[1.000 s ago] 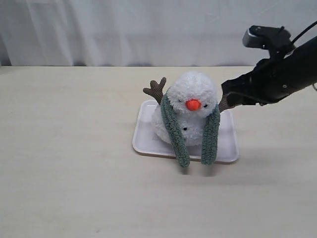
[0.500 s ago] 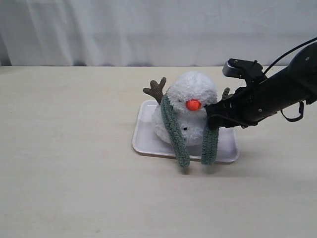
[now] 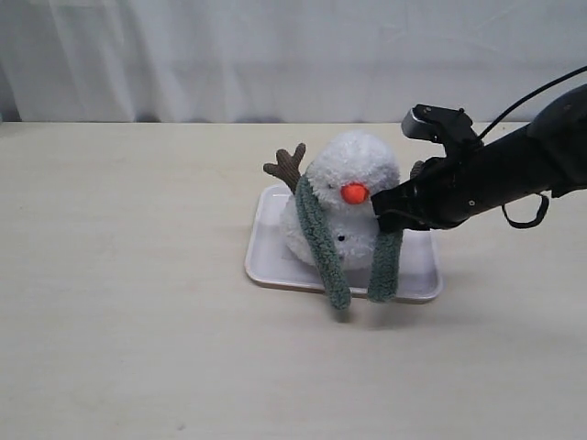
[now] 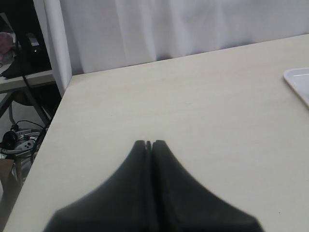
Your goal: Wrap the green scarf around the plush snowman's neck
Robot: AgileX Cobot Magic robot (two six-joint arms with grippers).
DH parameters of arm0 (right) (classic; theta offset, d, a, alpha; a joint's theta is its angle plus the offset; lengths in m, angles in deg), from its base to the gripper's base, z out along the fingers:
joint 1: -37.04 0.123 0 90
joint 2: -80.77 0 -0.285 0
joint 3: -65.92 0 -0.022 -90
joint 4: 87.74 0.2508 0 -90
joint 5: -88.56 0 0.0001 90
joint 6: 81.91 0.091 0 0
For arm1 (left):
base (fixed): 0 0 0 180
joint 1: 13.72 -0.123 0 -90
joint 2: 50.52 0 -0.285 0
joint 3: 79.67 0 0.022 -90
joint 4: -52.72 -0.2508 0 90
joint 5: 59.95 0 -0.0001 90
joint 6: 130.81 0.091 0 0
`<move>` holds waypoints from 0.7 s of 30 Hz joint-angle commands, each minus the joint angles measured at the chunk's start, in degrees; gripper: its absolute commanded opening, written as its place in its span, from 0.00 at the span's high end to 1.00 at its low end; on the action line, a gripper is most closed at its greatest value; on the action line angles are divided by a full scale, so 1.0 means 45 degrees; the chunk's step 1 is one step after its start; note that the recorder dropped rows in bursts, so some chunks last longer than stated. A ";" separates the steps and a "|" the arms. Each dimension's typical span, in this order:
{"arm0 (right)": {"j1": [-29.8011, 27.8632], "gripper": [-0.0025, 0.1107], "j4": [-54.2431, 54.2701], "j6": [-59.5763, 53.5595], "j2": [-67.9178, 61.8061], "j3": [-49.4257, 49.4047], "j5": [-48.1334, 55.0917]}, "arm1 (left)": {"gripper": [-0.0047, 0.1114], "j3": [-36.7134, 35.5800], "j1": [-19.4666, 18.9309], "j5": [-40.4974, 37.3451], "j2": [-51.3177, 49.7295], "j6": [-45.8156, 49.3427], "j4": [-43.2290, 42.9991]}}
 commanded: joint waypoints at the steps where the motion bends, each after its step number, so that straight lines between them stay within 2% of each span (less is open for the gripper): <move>1: -0.0007 0.94 0.0077 -0.0214 0.0384 -0.0020 0.0965 | 0.96 -0.0020 0.0007 0.0132 0.0027 -0.0036 0.0047; 5: -0.0007 0.94 -0.0559 0.0175 0.1078 -0.0020 0.1224 | 0.96 -0.0020 0.0007 0.0132 0.0027 -0.0036 0.0047; 13: -0.0007 0.94 -0.4213 0.3547 0.2076 -0.0020 0.1839 | 0.96 -0.0020 0.0007 0.0132 0.0027 -0.0036 0.0047; 17: -0.0007 0.94 -0.3861 0.3784 0.2075 -0.0054 0.2713 | 0.96 -0.0020 0.0007 0.0132 0.0027 -0.0036 0.0047; 21: -0.0007 0.94 -0.3528 0.3417 0.1998 -0.0482 0.2310 | 0.96 -0.0020 0.0007 0.0132 0.0027 -0.0036 0.0047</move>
